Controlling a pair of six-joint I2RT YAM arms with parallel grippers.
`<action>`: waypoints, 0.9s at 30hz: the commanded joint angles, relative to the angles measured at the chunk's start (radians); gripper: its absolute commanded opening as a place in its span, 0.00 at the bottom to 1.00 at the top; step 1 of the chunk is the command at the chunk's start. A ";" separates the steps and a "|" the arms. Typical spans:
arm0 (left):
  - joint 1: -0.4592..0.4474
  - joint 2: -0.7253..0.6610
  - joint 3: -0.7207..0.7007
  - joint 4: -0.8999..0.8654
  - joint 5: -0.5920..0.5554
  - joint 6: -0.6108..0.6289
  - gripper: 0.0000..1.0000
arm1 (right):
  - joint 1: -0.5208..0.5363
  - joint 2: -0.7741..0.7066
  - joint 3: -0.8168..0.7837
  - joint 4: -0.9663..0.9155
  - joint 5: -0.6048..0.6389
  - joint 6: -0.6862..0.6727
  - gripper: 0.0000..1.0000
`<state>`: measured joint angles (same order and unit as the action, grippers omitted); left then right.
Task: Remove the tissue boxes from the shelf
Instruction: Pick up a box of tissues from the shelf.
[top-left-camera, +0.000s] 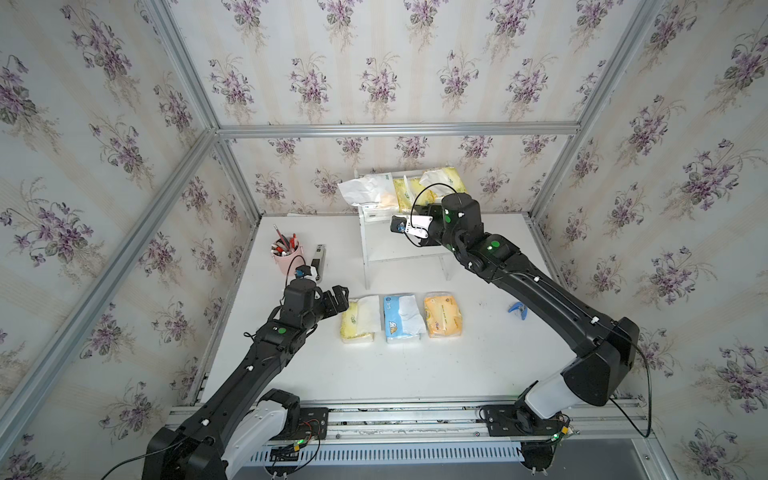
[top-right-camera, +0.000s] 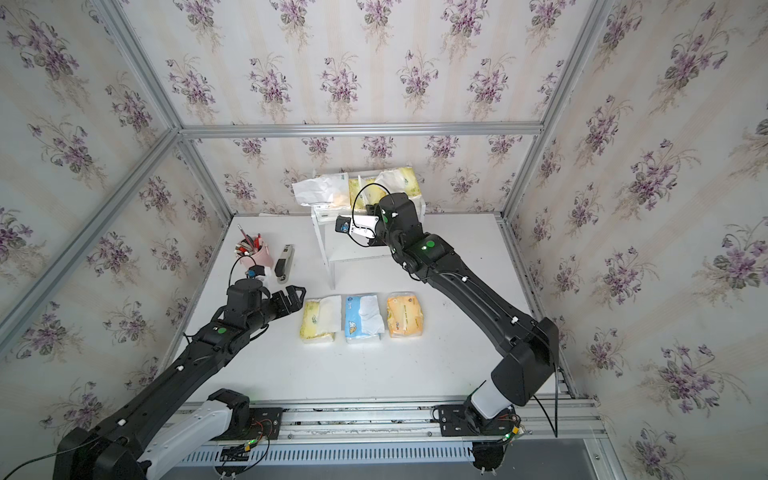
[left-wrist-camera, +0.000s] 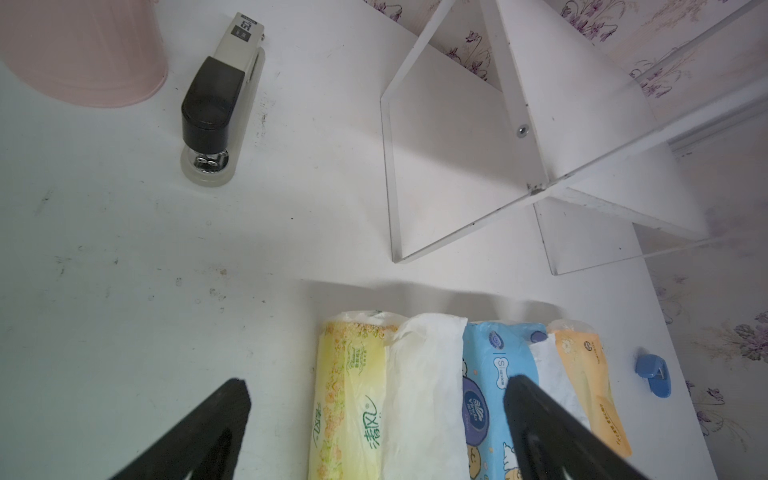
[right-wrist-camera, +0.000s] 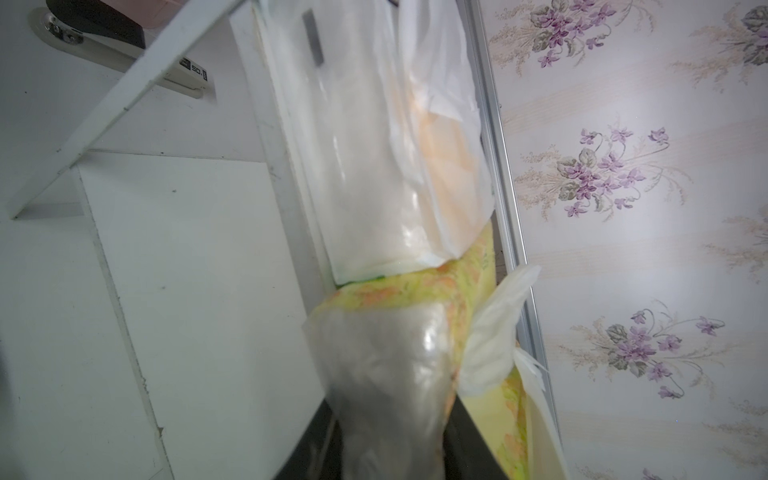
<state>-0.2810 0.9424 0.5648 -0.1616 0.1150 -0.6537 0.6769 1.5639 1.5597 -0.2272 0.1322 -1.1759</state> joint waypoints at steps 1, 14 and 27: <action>0.002 0.001 0.004 0.023 0.006 0.000 0.99 | -0.001 -0.007 0.000 0.002 -0.022 0.021 0.31; 0.003 -0.017 0.018 0.018 0.033 -0.013 0.99 | 0.001 -0.064 -0.006 0.045 -0.050 0.031 0.22; 0.005 -0.074 0.072 -0.020 0.088 -0.043 0.99 | 0.031 -0.176 -0.047 0.134 -0.067 0.036 0.21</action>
<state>-0.2783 0.8764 0.6197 -0.1692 0.1753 -0.6872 0.6956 1.4223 1.5311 -0.1658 0.0822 -1.1511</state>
